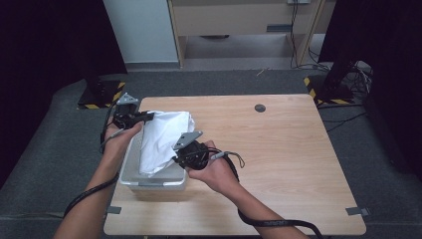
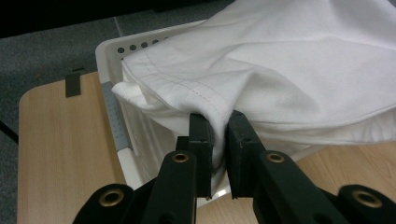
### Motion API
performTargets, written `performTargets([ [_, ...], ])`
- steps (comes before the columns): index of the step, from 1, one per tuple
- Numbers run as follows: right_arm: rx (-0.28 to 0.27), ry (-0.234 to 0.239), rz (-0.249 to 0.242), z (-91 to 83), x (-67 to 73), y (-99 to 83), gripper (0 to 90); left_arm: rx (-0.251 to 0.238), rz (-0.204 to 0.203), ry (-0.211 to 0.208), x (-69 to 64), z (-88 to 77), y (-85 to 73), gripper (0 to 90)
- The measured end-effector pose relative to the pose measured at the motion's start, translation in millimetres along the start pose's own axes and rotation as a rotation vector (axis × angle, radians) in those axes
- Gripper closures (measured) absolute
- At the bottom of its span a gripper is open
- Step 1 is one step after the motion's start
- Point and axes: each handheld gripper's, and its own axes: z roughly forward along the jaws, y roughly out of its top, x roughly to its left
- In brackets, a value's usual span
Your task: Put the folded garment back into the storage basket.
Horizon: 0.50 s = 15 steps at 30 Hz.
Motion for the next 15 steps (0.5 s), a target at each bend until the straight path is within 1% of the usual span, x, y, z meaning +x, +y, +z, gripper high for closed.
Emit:
performTargets([
  [3, 0.002, 0.001, 0.004, 2.8, -0.3, 0.2, 81.9, -0.001, -0.002, 0.002, 1.3, 0.3, -0.2, 79.8],
  [12, 0.002, -0.002, 0.013, 11.6, 0.1, 2.8, 81.9, 0.006, 0.01, 0.013, 2.8, 0.0, 0.1, 79.8],
  [15, 0.005, -0.001, 0.012, 15.7, 0.2, 3.6, 81.9, 0.004, 0.002, 0.019, 6.2, -0.6, -1.9, 79.8],
])
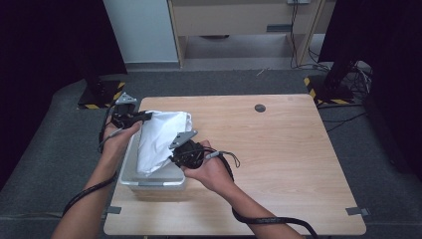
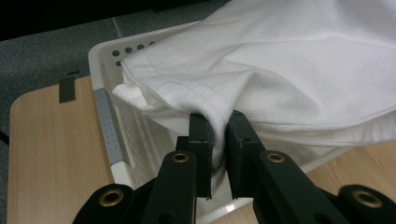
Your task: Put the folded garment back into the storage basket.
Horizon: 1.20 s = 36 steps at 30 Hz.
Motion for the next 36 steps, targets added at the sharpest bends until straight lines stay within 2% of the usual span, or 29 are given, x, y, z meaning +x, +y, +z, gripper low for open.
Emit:
performTargets([
  [17, 0.014, 0.014, 0.029, 21.9, -0.5, -3.4, 80.7, 0.034, -0.027, 0.011, 16.8, 11.4, -16.2, 79.2],
  [18, 0.016, 0.011, 0.03, 23.4, -0.2, -4.4, 78.4, 0.038, -0.032, 0.021, 17.3, 13.2, -17.4, 77.2],
  [19, 0.022, 0.008, 0.032, 24.8, 0.0, -5.7, 71.5, 0.049, -0.055, 0.061, 18.3, 16.3, -19.8, 69.4],
  [20, 0.037, 0.003, 0.036, 28.2, 0.0, -9.7, 53.6, 0.051, -0.068, 0.075, 18.8, 17.2, -21.1, 53.7],
  [21, 0.045, -0.002, 0.037, 29.3, 0.1, -11.8, 46.2, 0.052, -0.072, 0.078, 19.0, 17.7, -22.6, 48.9],
  [22, 0.052, -0.012, 0.028, 28.9, 0.2, -14.5, 42.4, 0.053, -0.066, 0.083, 18.6, 17.5, -23.6, 47.5],
  [24, 0.053, -0.016, 0.023, 27.7, 0.1, -16.2, 38.9, 0.052, -0.063, 0.1, 16.9, 16.7, -25.4, 45.2],
  [25, 0.045, -0.021, 0.032, 23.0, -1.9, -18.2, 33.7, 0.052, -0.066, 0.101, 15.7, 16.0, -26.3, 38.8],
  [27, 0.021, -0.03, 0.035, 13.3, -5.7, -18.6, 29.9, 0.055, -0.056, 0.108, 10.6, 13.7, -28.1, 34.0],
  [32, 0.011, -0.034, 0.031, 4.5, -9.5, -19.2, 24.0, 0.053, -0.043, 0.1, -4.0, 11.6, -28.5, 22.1],
  [34, 0.004, -0.034, 0.029, 2.3, -10.0, -20.3, 21.9, 0.049, -0.036, 0.109, -10.1, 9.7, -27.9, 18.0],
  [36, 0.003, -0.028, 0.033, 0.6, -10.5, -21.3, 18.6, 0.049, -0.049, 0.102, -15.2, 8.8, -27.5, 10.8],
])
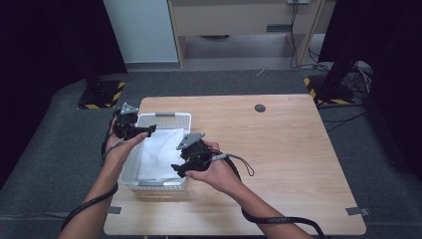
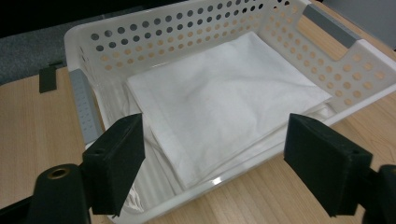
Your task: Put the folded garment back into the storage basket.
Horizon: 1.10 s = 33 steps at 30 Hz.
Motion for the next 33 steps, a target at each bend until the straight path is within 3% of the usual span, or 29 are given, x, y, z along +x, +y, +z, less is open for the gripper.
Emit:
performTargets([
  [6, -0.012, -0.008, -0.019, -6.8, -0.1, -3.9, 11.9, -0.01, -0.019, 0.006, -8.6, -4.6, -3.8, 3.7],
  [16, -0.032, -0.011, -0.016, -21.2, -5.1, -10.8, 3.3, -0.013, -0.018, -0.009, -24.3, -7.3, -6.3, 1.6],
  [33, -0.037, -0.029, -0.027, -38.3, -16.5, -21.2, 3.1, -0.031, -0.002, -0.024, -55.1, -8.7, 0.3, 2.0],
])
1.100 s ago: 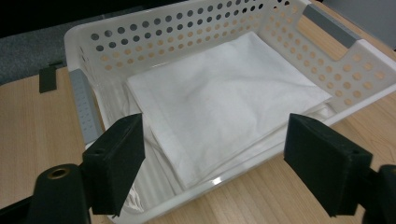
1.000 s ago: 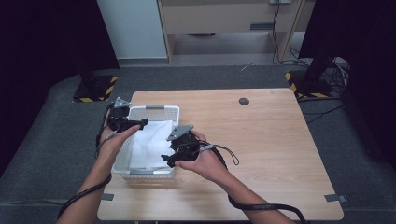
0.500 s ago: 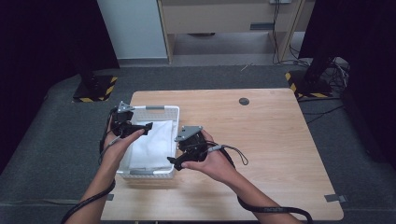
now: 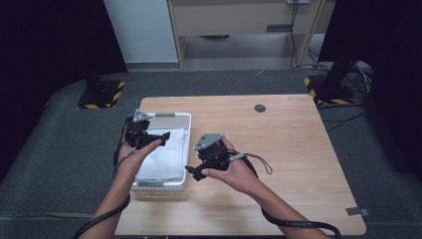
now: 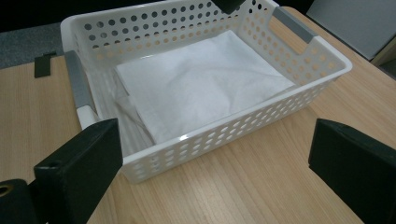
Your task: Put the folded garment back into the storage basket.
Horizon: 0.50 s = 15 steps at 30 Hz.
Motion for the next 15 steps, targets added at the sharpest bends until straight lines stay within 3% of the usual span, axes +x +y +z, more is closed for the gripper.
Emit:
performTargets([
  [8, -0.006, 0.001, 0.015, -9.9, -7.2, -7.3, 2.9, -0.007, -0.016, -0.017, -17.6, 0.5, -1.9, 1.8],
  [15, -0.012, -0.011, 0.025, -23.6, -15.6, -17.1, 2.7, -0.017, 0.001, -0.033, -36.3, -1.5, 1.5, 1.3],
])
